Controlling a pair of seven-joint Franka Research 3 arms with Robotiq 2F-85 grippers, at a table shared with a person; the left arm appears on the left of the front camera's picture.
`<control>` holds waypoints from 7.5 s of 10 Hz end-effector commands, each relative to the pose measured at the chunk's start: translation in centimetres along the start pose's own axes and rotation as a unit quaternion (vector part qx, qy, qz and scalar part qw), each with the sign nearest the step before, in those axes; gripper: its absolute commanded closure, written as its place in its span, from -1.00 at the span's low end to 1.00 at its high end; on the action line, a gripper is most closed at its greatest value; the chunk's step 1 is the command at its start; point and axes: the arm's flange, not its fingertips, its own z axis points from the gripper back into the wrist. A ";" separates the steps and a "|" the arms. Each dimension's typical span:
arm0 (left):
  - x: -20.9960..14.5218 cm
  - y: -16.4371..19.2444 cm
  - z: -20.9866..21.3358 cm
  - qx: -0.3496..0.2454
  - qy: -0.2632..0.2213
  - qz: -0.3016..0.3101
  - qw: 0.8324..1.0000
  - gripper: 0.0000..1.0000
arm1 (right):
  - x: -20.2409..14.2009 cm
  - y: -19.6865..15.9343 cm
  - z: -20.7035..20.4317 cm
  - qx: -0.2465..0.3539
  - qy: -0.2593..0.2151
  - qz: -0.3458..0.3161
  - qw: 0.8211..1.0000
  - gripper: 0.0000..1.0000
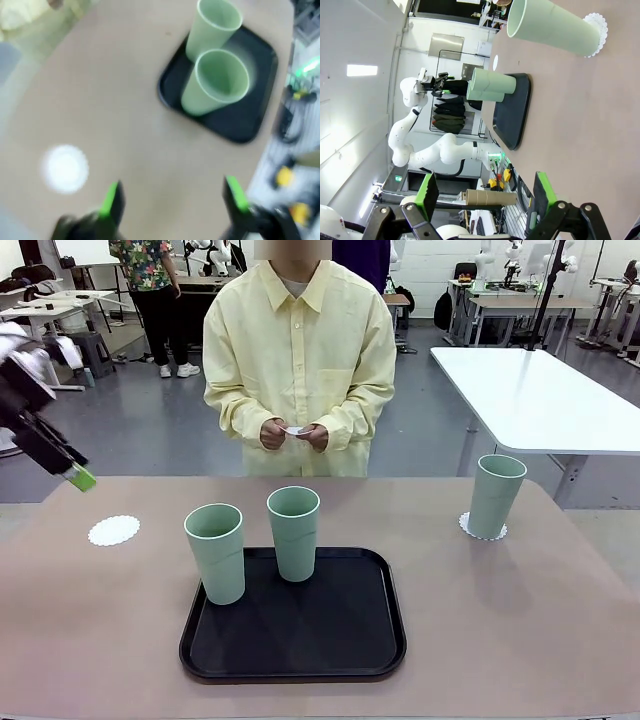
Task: Place coasters on the table and set cups on them.
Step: Take one Reusable plastic cup from the Flat Tray and place it on a coaster set by the human.
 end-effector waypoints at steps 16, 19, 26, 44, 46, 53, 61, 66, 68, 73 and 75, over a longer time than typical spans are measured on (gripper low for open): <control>-3.9 1.3 -10.2 -0.197 -0.206 -0.266 0.921 -1.00 | 0.0 0.0 0.0 -0.001 0.000 -0.001 1.000 -1.00; -6.4 3.1 -12.6 -0.207 -0.270 -0.285 0.896 -1.00 | 0.0 0.0 0.0 -0.001 0.000 -0.001 1.000 -1.00; -7.3 4.0 -19.8 -0.185 -0.323 -0.244 0.895 -1.00 | 0.0 0.0 0.0 -0.001 0.000 -0.001 1.000 -1.00; -3.2 2.2 -25.7 -0.210 -0.336 -0.300 0.868 -1.00 | 0.0 0.0 0.0 -0.001 0.000 -0.001 1.000 -1.00; -3.0 1.9 -26.1 -0.215 -0.333 -0.309 0.864 -1.00 | 0.0 0.0 0.0 -0.001 0.000 -0.001 1.000 -1.00; -2.2 2.3 -27.2 -0.221 -0.329 -0.303 0.867 -1.00 | 0.0 0.0 0.0 -0.001 0.000 -0.001 1.000 -1.00; -0.9 1.5 -28.9 -0.189 -0.352 -0.255 0.881 -1.00 | 0.0 0.0 0.0 -0.001 0.000 -0.001 1.000 -1.00; -0.6 0.9 -29.9 -0.218 -0.349 -0.248 0.877 -1.00 | 0.0 0.0 0.0 -0.001 0.000 -0.001 1.000 -1.00; -0.8 0.7 -29.9 -0.227 -0.355 -0.266 0.867 0.20 | 0.0 0.0 0.0 -0.001 0.000 -0.001 1.000 -1.00; -1.5 0.3 -28.1 -0.229 -0.342 -0.271 0.870 1.00 | 0.0 0.0 0.0 -0.001 0.000 -0.001 1.000 -1.00; -2.1 -0.5 -21.7 -0.219 -0.308 -0.249 0.892 1.00 | 0.0 0.0 0.0 -0.001 0.000 -0.001 1.000 -1.00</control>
